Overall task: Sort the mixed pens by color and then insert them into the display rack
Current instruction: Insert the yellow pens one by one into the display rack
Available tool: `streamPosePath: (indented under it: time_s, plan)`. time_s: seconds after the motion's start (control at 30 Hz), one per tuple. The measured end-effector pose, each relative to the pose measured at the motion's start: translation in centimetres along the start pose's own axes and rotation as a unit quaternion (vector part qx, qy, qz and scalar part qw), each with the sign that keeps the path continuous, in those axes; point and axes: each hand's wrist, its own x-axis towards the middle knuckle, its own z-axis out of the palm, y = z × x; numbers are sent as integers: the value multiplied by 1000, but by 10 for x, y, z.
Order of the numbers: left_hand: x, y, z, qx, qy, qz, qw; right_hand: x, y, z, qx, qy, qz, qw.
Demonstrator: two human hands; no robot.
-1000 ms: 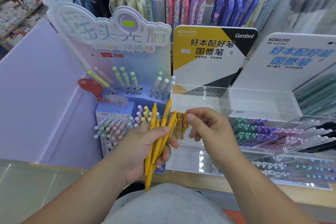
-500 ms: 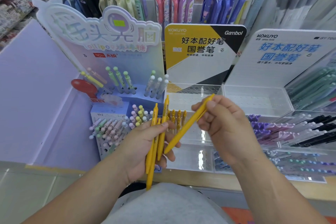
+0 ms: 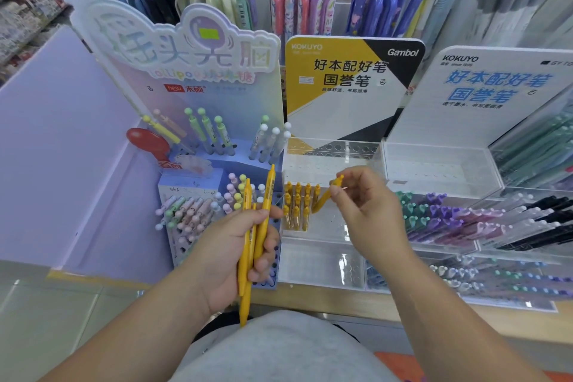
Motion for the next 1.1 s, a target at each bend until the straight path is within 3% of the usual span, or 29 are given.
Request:
streamPosePath:
  time_s: [0.23, 0.43, 0.83, 0.93, 1.0, 1.1]
  plan:
    - [-3, -4, -5, -3, 7, 4, 1000, -8, 13, 13, -108, -51, -50, 992]
    - [-4, -3, -4, -3, 1, 5, 1000, -4, 20, 21, -166, -49, -55, 983]
    - [-8, -3, -2, 21, 4, 19, 1000, -5, 18, 21, -162, -66, -26, 984]
    - [-10, 0, 2, 42, -13, 30, 999, -11, 2, 14, -98, -37, 14, 994]
    - [-11, 1, 5, 65, -23, 33, 997, -14, -15, 9, 21, -36, 54, 998]
    - [-11, 1, 8, 90, -44, 30, 995, -20, -39, 5, 214, -70, 101, 969]
